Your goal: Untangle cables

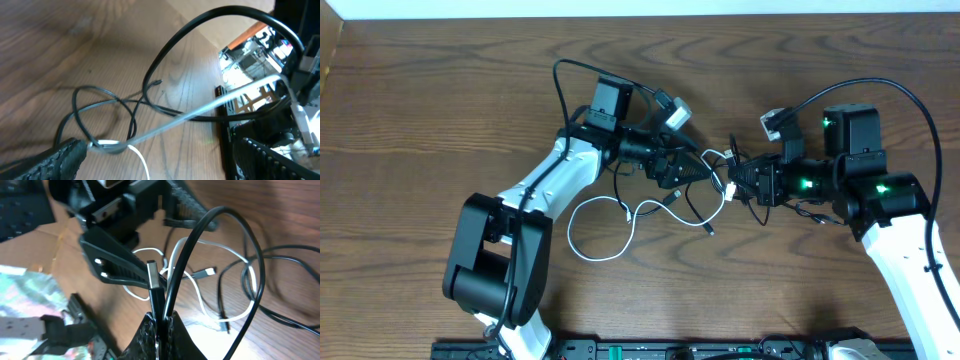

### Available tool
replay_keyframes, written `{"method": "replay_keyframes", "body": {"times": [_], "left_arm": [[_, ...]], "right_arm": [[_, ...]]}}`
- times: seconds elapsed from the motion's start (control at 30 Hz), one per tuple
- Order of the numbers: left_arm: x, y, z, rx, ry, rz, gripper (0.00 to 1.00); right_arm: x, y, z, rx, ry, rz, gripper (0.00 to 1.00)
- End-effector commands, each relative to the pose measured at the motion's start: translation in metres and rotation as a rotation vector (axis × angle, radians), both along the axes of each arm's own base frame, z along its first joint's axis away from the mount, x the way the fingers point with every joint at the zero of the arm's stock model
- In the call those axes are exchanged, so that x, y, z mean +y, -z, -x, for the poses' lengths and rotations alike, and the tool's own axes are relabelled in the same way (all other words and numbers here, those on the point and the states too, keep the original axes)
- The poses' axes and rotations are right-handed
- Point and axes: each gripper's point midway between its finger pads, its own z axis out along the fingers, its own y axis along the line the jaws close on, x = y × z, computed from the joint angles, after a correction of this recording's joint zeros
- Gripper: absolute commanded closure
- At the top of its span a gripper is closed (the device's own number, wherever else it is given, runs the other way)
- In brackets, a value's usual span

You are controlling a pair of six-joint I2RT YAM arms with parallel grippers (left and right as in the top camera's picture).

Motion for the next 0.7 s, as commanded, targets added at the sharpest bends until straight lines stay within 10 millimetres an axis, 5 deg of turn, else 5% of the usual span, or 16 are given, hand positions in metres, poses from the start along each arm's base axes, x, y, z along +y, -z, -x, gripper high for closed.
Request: {"method": "replay_keyframes", "body": {"times": [0.0,0.23,0.37,0.67], "left_arm": [[-0.009,-0.008,0.003,-0.074,0.052,0.044,0.07],[-0.016,0.006,-0.001,-0.100,0.014,-0.035,0.31],[-0.017,0.007,-0.001,-0.088,0.009,-0.042,0.92],[0.009,-0.005,-0.018,0.023,-0.081,-0.019,0.92]], "right_arm": [[0.006,-0.018,0.008,-0.027,-0.055,-0.078,0.99],[0.008,-0.025,0.011,-0.025,-0.080,-0.130,0.99],[0.002,-0.024,0.007,-0.032,-0.058,-0.120,0.99],[-0.026,0.000,-0.008,-0.015,0.080,0.041,0.99]]}}
